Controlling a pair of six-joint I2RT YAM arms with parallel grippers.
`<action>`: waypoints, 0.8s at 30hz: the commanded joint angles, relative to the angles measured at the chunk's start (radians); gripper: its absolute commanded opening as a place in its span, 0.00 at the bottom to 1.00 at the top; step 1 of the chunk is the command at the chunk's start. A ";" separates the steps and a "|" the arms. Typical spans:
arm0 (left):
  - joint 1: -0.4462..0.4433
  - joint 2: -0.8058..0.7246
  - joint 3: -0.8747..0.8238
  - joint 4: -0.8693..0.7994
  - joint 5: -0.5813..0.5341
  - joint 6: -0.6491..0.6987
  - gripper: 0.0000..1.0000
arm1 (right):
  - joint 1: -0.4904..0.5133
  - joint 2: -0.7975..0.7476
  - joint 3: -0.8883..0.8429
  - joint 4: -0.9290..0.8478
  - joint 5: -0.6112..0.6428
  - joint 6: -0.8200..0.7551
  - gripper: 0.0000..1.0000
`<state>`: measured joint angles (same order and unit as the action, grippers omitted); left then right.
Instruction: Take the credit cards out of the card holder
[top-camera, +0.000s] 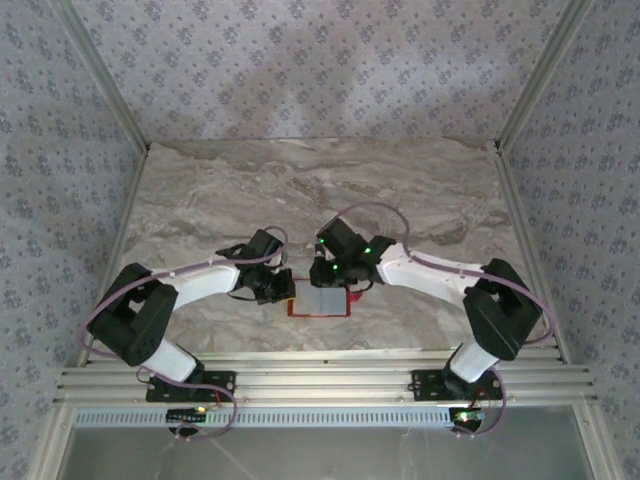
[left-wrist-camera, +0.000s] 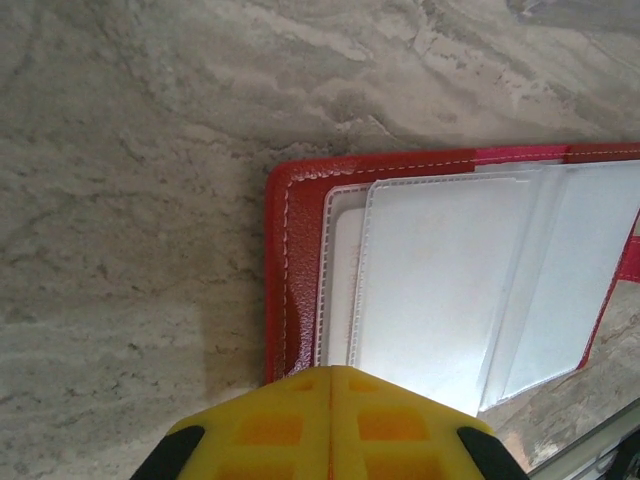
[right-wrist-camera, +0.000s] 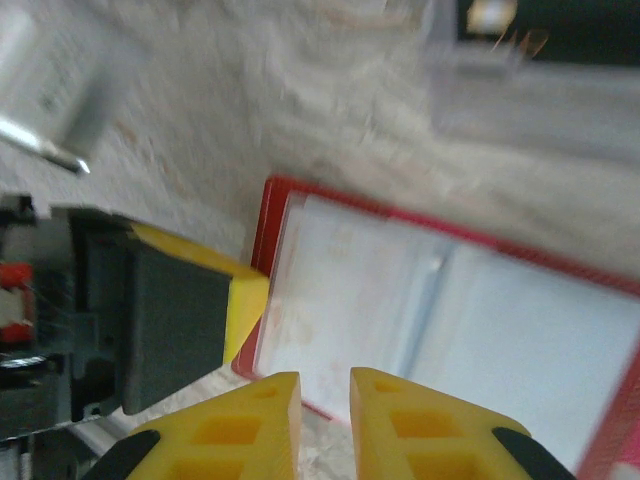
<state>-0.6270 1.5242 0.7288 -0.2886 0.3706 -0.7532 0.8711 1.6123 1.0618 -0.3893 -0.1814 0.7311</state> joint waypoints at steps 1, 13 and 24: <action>0.019 -0.032 -0.030 0.032 0.010 -0.032 0.08 | 0.025 0.063 0.008 0.019 -0.044 0.111 0.21; 0.060 -0.095 -0.097 0.048 0.033 -0.040 0.08 | 0.086 0.266 0.152 0.031 -0.081 0.136 0.24; 0.063 -0.127 -0.088 0.018 0.019 -0.029 0.08 | 0.092 0.308 0.155 -0.005 -0.063 0.124 0.26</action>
<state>-0.5644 1.4265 0.6327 -0.2611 0.3740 -0.7868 0.9558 1.8904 1.2022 -0.3489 -0.2592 0.8497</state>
